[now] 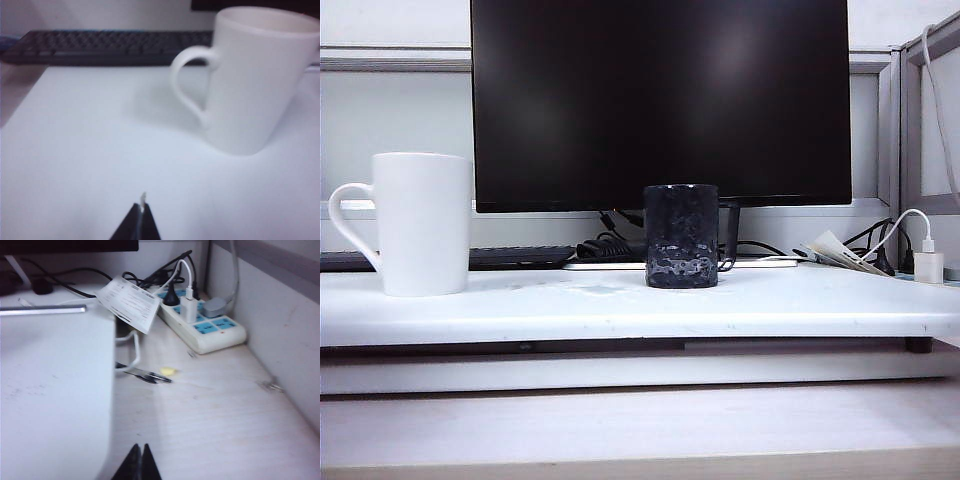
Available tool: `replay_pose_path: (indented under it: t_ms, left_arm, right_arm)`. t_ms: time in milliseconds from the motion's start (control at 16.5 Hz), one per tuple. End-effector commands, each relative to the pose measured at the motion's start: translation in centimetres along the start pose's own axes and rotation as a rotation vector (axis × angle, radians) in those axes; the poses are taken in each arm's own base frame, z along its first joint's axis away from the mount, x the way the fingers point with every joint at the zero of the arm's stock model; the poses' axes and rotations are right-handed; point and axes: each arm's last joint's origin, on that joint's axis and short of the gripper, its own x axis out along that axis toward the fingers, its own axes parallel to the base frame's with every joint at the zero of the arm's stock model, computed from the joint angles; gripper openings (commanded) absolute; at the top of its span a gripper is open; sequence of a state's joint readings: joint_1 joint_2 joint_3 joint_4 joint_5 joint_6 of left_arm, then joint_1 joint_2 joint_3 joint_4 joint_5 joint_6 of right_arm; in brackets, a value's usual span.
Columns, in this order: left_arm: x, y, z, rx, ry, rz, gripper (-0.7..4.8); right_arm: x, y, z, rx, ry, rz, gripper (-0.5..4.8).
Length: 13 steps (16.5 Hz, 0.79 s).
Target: Carefully pick up the black cup and pour some water from the black cup into the white cup.
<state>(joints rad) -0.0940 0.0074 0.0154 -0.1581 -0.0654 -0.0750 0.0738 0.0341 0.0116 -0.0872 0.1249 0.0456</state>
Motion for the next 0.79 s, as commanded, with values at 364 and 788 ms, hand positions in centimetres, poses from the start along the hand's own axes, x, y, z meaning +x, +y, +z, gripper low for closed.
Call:
replay_pose_path:
  t_ms: [364,788]
  left_arm:
    - [0.0,-0.1,0.3,-0.076,-0.021,-0.042,-0.02]
    - [0.0,1.2,0.0,-0.095,-0.015,0.094,-0.02]
  right_arm:
    - [0.1,-0.7,0.1,0.027,-0.024,0.050,0.22]
    - [-0.1,-0.4,0.5,0.024,-0.067,0.079,0.22]
